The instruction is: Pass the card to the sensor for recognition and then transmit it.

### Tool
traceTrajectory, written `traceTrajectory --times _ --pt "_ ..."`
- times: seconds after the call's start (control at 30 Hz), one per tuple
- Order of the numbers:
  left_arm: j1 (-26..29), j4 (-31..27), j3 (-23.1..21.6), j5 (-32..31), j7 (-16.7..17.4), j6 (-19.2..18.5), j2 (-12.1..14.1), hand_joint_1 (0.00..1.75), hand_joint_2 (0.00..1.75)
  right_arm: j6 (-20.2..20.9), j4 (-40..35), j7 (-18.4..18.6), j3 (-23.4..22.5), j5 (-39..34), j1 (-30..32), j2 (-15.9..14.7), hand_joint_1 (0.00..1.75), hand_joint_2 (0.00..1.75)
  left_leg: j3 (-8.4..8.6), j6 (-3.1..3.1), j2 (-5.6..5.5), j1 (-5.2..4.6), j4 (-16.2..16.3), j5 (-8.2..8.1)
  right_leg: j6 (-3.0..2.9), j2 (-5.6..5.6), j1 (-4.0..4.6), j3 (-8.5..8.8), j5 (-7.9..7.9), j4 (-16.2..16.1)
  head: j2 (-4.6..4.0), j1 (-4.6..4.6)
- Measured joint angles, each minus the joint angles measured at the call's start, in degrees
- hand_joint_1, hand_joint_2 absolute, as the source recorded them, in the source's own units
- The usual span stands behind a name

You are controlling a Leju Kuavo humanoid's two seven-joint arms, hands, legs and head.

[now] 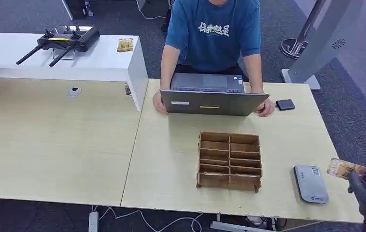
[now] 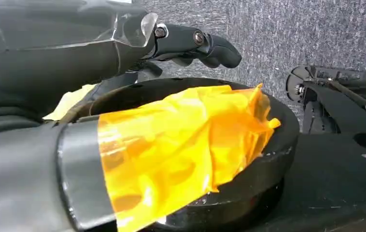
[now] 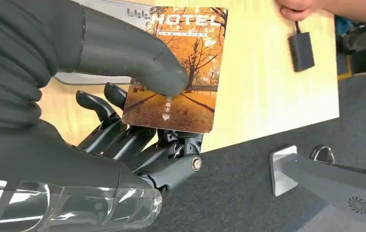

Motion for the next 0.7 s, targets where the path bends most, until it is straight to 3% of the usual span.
traceTrajectory --times 0.7 --pt "0.0 0.2 0.1 0.0 0.0 0.1 0.0 0.00 0.00 3.0 2.3 0.7 -2.9 3.9 0.4 2.4 1.75 1.75 0.00 0.00 0.05 0.00 0.0 0.00 0.00 0.03 0.00 0.00 0.00 0.0 0.00 0.00"
